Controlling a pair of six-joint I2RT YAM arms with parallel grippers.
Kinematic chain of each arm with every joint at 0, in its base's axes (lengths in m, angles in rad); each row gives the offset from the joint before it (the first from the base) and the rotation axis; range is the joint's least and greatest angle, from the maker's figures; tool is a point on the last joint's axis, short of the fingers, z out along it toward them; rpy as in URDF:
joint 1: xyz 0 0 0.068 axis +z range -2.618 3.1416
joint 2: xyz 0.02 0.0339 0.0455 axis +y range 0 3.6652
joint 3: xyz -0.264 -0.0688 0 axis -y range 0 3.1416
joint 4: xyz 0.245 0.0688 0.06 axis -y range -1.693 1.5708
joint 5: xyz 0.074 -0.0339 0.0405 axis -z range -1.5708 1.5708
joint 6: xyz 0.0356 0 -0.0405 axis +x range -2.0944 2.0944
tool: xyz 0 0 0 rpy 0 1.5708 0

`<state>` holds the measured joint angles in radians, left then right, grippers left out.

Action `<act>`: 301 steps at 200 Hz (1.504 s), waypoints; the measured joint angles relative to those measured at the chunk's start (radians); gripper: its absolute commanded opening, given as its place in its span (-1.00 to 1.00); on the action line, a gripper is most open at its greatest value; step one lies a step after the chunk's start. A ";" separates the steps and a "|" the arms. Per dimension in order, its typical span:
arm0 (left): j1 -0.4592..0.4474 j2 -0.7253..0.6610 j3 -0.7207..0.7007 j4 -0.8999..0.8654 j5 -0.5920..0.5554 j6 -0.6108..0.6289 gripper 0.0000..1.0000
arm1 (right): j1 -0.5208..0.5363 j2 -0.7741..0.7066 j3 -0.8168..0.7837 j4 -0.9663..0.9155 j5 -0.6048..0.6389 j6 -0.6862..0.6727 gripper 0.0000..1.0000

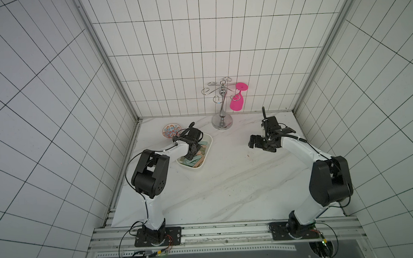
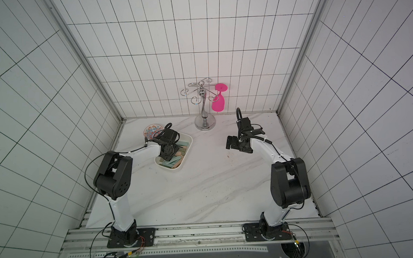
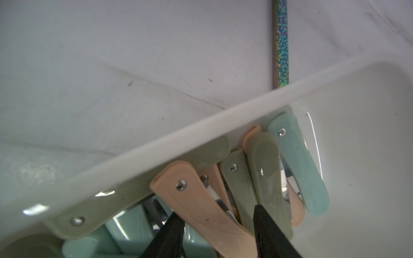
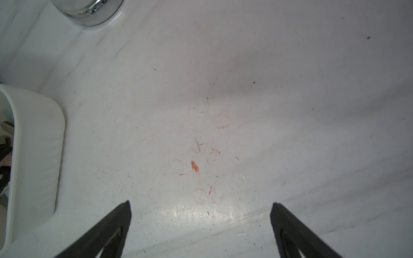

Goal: Take the fruit knife out of the storage box
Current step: Pick up the fruit knife from the storage box.

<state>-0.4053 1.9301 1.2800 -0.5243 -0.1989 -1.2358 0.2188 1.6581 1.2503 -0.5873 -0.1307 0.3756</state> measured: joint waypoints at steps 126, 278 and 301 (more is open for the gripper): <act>-0.017 -0.014 0.001 -0.024 -0.031 0.072 -0.98 | 0.002 0.001 0.000 0.000 -0.026 0.001 0.97; -0.123 -0.194 0.063 0.074 0.114 0.531 -1.00 | 0.026 -0.006 0.069 -0.054 -0.024 0.018 0.97; -0.172 -0.195 0.079 0.120 0.201 0.595 -1.00 | 0.026 -0.039 0.069 -0.072 -0.003 0.032 0.97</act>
<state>-0.5770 1.7351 1.3586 -0.4042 0.0025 -0.6411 0.2447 1.6196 1.3197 -0.6590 -0.1341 0.4072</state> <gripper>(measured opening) 0.135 0.986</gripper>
